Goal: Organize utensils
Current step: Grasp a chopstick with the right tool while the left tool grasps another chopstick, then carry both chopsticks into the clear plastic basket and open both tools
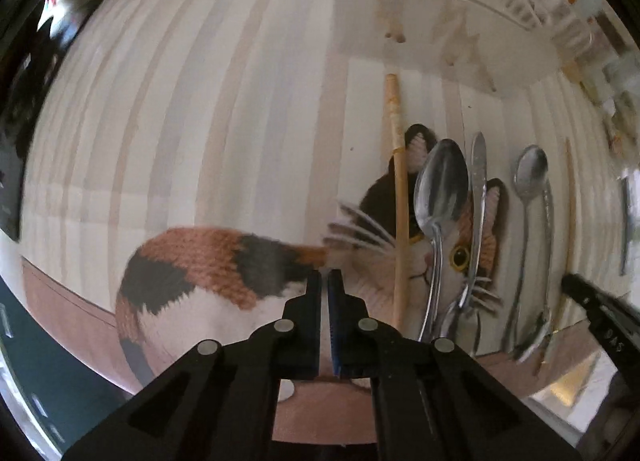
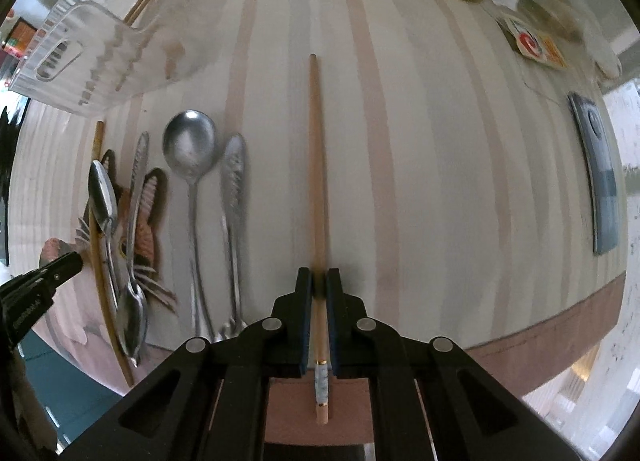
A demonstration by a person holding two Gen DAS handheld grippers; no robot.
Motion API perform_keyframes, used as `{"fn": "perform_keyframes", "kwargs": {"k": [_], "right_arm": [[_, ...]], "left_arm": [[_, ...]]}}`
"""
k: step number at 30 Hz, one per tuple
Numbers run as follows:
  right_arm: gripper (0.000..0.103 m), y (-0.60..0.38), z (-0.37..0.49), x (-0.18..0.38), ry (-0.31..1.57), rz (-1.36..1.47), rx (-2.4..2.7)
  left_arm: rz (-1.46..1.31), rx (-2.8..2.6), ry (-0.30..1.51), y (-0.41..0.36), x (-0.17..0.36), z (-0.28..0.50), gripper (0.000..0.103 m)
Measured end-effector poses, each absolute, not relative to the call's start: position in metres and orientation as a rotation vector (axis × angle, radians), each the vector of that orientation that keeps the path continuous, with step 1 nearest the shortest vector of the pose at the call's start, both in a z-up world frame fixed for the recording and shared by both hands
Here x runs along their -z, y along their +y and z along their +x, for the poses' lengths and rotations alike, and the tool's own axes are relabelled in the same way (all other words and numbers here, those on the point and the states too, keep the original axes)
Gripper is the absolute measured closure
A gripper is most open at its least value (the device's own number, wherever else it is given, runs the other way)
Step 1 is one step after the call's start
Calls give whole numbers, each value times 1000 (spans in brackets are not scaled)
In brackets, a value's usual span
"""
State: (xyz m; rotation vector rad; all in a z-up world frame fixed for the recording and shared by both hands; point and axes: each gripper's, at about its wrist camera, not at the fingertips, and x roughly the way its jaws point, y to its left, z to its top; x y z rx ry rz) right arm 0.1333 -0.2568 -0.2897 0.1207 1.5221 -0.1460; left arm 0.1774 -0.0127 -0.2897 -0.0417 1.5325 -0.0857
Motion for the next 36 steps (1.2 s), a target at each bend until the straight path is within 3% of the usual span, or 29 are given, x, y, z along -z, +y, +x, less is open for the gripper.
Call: {"fn": "perform_keyframes", "kwargs": {"k": [4, 8, 11, 14, 15, 24, 36], "right_arm": [[96, -279, 117, 290, 1528, 146, 152], [96, -286, 112, 292, 1529, 154, 158], [96, -286, 119, 292, 1531, 144, 164], [96, -277, 123, 297, 1537, 137, 171], [96, -278, 124, 294, 1539, 141, 175], [96, -267, 117, 297, 1551, 128, 178], [96, -262, 122, 299, 1561, 119, 205]], "left_arm": [[-212, 162, 1544, 1, 287, 178, 96], [-169, 223, 1517, -24, 281, 187, 66], [-63, 196, 1527, -41, 288, 188, 69], [-2, 162, 1506, -45, 286, 184, 97], [-12, 157, 1513, -40, 287, 182, 98], [-51, 133, 1536, 6, 288, 167, 98], [-11, 126, 1534, -21, 291, 175, 95]]}}
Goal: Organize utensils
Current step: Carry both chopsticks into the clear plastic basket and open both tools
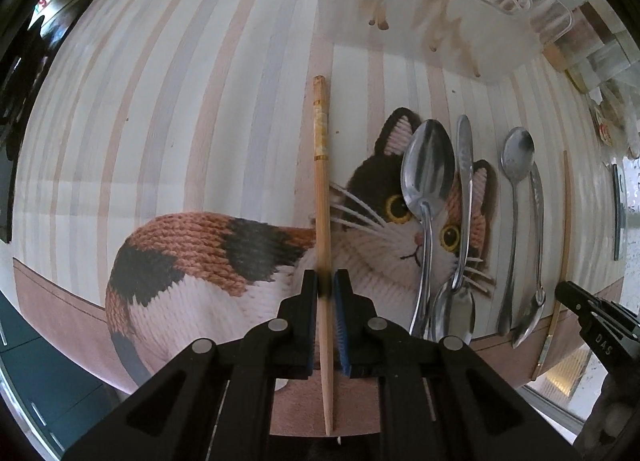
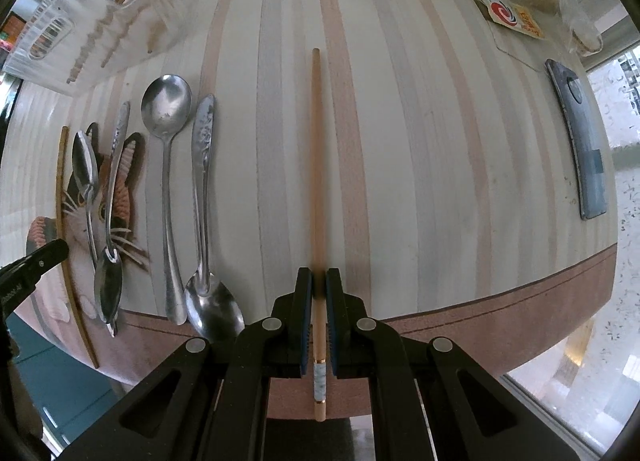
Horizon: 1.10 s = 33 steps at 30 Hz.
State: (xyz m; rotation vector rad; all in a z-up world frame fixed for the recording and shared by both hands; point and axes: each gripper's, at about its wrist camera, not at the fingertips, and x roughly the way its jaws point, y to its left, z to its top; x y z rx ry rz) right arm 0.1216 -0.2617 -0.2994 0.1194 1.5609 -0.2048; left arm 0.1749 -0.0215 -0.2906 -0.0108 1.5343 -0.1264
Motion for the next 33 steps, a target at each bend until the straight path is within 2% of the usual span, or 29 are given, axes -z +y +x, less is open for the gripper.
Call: {"fn": "perform_keyframes", "kwargs": {"k": [19, 21, 26, 33], "right_arm": [[95, -263, 128, 297, 1569, 125, 212], [95, -260, 128, 297, 1569, 108, 211], [96, -249, 129, 295, 1540, 44, 209], [96, -252, 131, 276, 1481, 86, 221]], "left_arm": [[30, 139, 1526, -22, 292, 176, 94], [60, 140, 1520, -26, 291, 176, 97], [145, 108, 1475, -37, 289, 172, 98], [133, 68, 1409, -28, 263, 174, 98]]}}
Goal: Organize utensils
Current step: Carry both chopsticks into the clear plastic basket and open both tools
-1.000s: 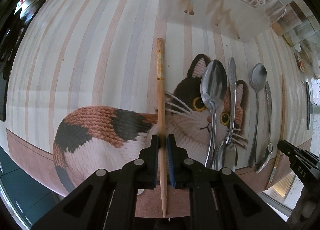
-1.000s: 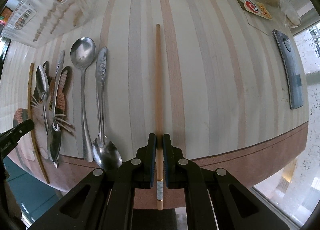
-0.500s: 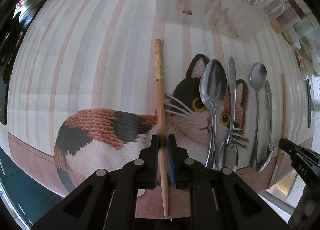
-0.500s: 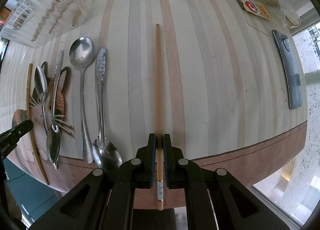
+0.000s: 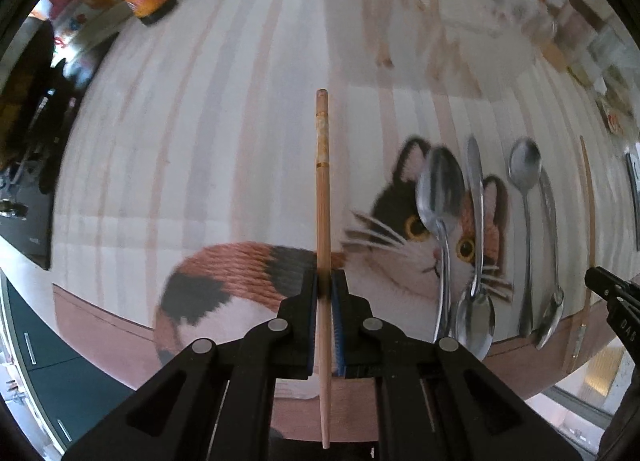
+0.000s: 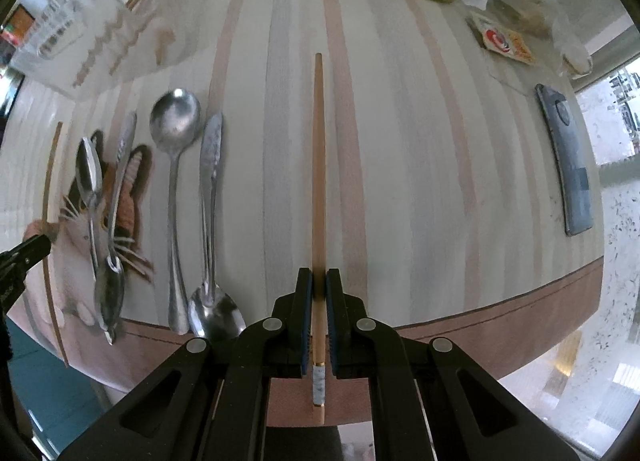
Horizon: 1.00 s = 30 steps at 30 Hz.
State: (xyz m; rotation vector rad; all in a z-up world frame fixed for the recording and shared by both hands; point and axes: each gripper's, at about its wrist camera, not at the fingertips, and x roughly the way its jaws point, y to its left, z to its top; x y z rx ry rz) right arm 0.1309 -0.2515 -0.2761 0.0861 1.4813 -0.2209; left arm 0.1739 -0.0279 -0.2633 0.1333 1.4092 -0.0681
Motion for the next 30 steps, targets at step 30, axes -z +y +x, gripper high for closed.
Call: {"fn": "perform_keyframes", "kwargs": {"k": [30], "right_arm": [[96, -211, 276, 97, 1146, 335, -111]], "left_arm": [[-219, 220, 1107, -9, 55, 287, 98]]}}
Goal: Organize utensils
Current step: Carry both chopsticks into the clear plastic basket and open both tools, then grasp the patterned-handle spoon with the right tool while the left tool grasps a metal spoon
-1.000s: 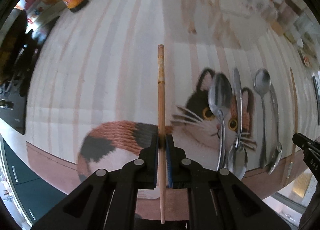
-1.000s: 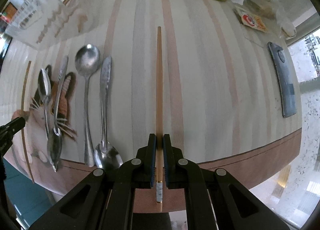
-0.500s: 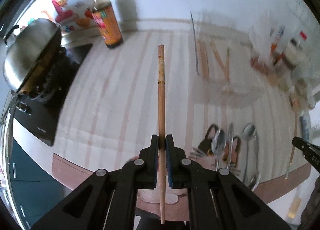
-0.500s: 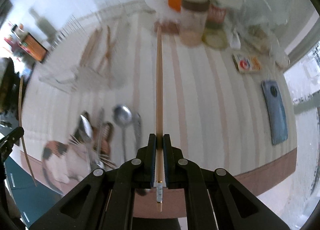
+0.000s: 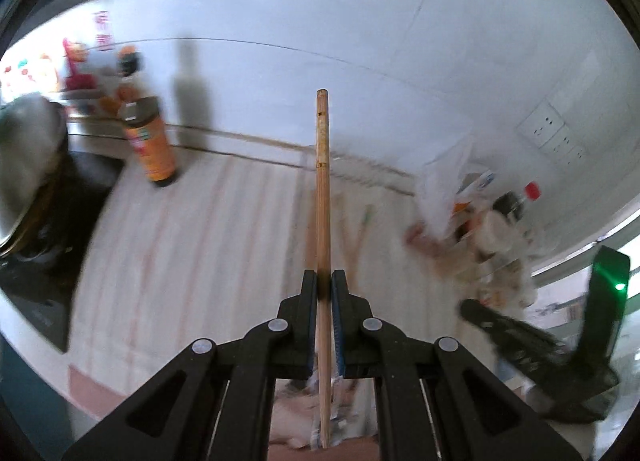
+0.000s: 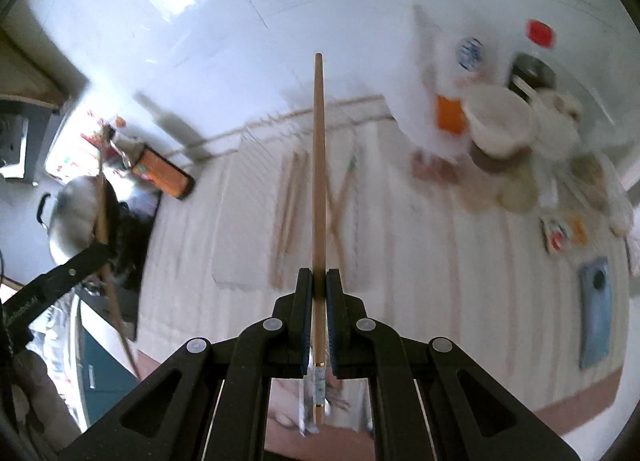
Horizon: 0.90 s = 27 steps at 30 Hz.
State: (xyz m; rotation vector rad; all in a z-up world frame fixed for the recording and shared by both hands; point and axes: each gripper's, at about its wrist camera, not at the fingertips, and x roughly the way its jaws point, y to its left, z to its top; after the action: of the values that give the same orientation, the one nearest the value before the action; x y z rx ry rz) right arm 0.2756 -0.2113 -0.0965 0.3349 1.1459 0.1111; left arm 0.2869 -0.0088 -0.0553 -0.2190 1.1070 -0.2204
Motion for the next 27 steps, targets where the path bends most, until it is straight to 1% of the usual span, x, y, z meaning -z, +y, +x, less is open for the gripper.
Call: {"fn": "perform_keyframes", "kwargs": {"k": [5, 12, 15, 19, 20, 21, 22, 23, 24, 26, 27], "right_arm": [[96, -205, 330, 106, 1189, 342, -113], [95, -200, 380, 147, 1298, 334, -83], [85, -205, 379, 149, 1291, 325, -82], [85, -219, 362, 140, 1259, 311, -49], [85, -223, 356, 138, 1252, 307, -39], [85, -227, 349, 138, 1246, 301, -23], [84, -232, 340, 138, 1242, 299, -8], [84, -237, 330, 140, 1241, 301, 7], [84, -242, 323, 142, 1242, 304, 20], [82, -251, 303, 151, 1249, 315, 42], [78, -255, 296, 155, 1255, 324, 51]], "left_arm": [[-221, 248, 1206, -33, 81, 346, 98], [-159, 238, 1327, -55, 123, 376, 97], [-153, 227, 1305, -53, 121, 372, 96], [-154, 180, 1256, -40, 112, 356, 95], [-146, 165, 1246, -37, 112, 353, 92], [-133, 146, 1239, -34, 112, 349, 86], [-118, 118, 1230, -30, 113, 342, 84], [-105, 96, 1220, -27, 114, 335, 74], [-96, 80, 1214, -24, 116, 328, 60], [-81, 43, 1204, -17, 122, 313, 45], [-77, 28, 1194, -15, 125, 307, 39]]}}
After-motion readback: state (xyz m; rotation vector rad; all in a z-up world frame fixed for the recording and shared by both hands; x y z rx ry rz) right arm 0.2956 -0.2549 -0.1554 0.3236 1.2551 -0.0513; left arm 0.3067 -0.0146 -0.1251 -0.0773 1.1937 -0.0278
